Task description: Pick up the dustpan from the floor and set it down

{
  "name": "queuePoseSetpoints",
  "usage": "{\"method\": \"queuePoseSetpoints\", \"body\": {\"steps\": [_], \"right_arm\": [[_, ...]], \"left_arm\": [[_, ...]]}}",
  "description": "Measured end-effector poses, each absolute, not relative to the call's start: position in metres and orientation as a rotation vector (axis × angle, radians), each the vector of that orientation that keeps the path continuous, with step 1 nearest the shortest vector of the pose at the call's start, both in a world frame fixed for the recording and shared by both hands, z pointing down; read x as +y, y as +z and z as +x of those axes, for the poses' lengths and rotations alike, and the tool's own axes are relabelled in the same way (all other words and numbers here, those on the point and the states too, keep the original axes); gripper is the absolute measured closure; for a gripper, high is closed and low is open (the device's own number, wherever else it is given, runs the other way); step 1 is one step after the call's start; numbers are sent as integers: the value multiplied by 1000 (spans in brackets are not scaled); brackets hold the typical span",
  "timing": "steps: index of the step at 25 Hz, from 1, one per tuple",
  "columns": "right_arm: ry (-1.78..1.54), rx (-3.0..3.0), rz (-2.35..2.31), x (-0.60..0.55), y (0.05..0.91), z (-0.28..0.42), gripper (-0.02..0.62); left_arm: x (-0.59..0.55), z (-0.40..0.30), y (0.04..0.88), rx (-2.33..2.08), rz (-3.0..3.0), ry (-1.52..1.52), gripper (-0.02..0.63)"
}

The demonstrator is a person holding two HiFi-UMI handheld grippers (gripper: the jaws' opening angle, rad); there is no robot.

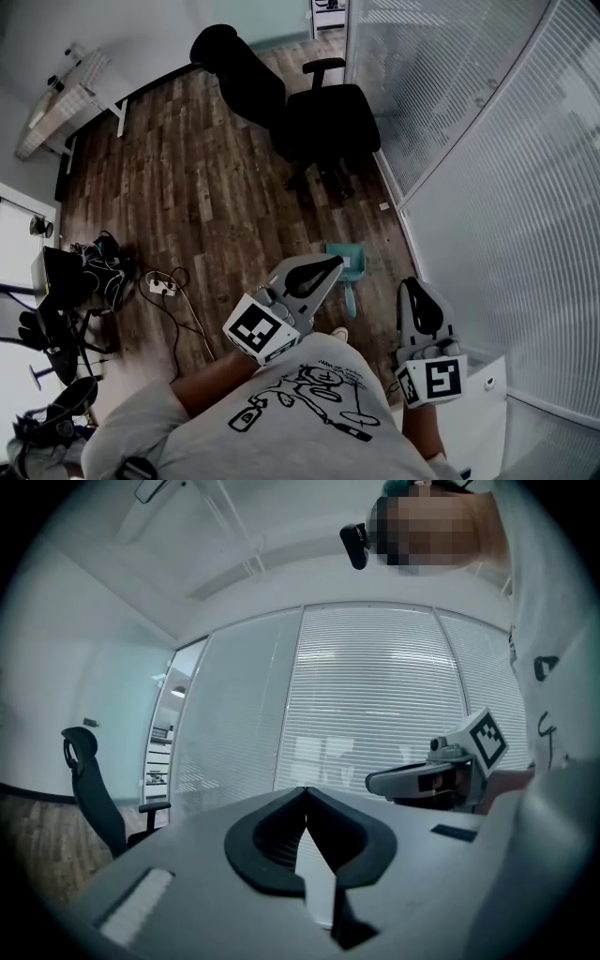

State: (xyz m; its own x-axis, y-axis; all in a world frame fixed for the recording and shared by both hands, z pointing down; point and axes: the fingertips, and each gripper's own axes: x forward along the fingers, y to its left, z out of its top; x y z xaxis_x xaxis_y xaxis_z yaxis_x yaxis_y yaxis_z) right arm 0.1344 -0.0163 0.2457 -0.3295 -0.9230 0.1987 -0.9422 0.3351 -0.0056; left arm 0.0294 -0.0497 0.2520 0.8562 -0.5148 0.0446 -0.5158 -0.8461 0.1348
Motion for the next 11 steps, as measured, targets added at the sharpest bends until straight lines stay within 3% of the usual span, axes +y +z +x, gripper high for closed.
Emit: {"method": "queuePoseSetpoints", "body": {"steps": [11], "right_arm": [[189, -2421, 1726, -7, 244, 136, 571]], "left_arm": [[-41, 27, 248, -805, 2889, 12, 604]]}}
